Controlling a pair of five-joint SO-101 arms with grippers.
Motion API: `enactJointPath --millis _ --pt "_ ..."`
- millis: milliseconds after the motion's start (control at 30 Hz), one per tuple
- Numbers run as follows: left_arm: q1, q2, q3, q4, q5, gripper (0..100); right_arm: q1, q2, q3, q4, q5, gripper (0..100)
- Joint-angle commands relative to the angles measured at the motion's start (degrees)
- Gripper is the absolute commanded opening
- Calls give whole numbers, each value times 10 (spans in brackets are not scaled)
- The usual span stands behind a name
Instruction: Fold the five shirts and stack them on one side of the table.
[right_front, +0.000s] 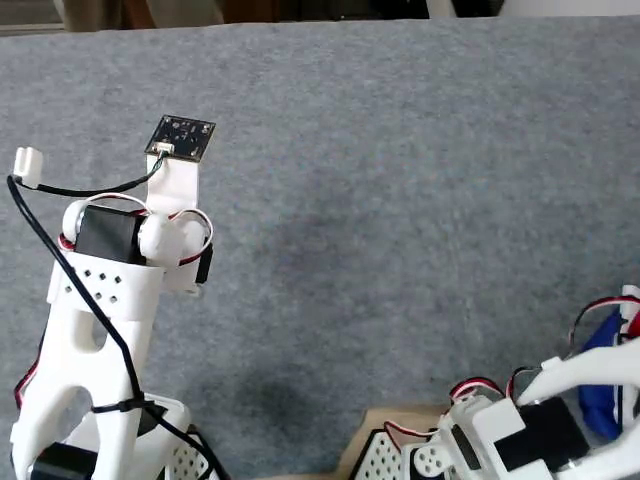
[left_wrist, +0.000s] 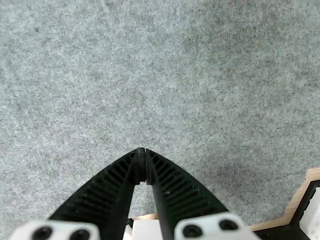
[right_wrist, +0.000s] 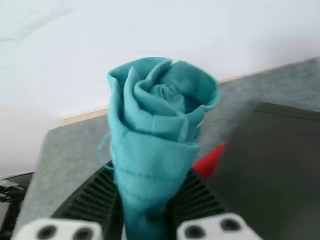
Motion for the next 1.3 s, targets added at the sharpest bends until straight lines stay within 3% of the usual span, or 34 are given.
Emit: enactJointPath --millis 0,300,667,967,1267 --pt "0 -16 -28 3 6 21 45 -37 -24 6 21 5" --pt "0 -16 -28 3 6 21 121 -37 50 2 80 5" --pt "0 -16 -28 4 4 21 146 -37 118 1 135 5" --pt "0 -16 -28 1 3 21 198 -41 189 2 233 5" --pt "2 -16 -28 1 4 21 247 -43 284 3 325 91"
